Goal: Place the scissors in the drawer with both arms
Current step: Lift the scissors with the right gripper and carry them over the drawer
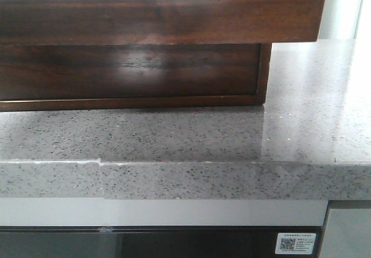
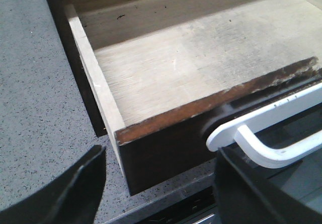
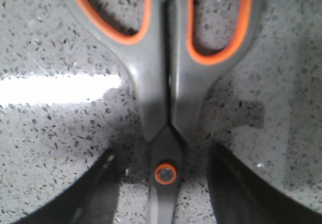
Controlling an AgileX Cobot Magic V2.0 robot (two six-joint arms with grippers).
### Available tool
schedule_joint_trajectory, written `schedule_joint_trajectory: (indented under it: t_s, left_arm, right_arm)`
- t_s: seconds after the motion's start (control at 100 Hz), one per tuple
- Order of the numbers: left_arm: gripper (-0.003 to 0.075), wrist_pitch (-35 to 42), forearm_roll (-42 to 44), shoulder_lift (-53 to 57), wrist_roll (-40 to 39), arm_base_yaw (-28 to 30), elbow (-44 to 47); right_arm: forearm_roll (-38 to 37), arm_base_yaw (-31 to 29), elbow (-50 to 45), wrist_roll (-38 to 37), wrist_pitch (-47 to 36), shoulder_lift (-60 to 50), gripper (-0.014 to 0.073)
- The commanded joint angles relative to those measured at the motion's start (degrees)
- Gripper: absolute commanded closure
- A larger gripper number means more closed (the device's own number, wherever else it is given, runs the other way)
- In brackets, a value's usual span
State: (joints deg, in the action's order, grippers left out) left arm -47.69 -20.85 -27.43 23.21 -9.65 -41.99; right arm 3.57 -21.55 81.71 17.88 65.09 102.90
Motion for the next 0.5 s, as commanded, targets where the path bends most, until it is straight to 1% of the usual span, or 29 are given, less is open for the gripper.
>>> schedule_joint_trajectory:
  t_s: [0.0, 0.14, 0.21, 0.35, 0.49]
  left_arm:
    - [0.0283, 3.9, -1.7, -0.7, -0.1, -0.4, -1.8]
    - [0.0283, 3.6, -1.7, -0.7, -0.1, -0.4, -1.8]
    - [0.0283, 3.6, -1.7, -0.7, -0.1, -0.4, -1.8]
    - [0.0283, 3.6, -1.7, -0.7, -0.1, -0.4, -1.8]
    - [0.0283, 3.5, -1.7, -0.7, -0.1, -0.4, -1.8]
  right_arm:
    - [0.4, 0.0, 1.7, 0.7, -0.2, -2.1, 0.0386]
    - [0.4, 0.0, 1.7, 0.7, -0.4, -2.1, 0.0536]
    - [0.4, 0.0, 1.7, 0.7, -0.4, -2.1, 0.058]
    - [0.4, 0.0, 1.7, 0.7, -0.2, -2.1, 0.0628]
    - [0.4, 0.0, 1.7, 0.7, -0.2, -2.3, 0.0649]
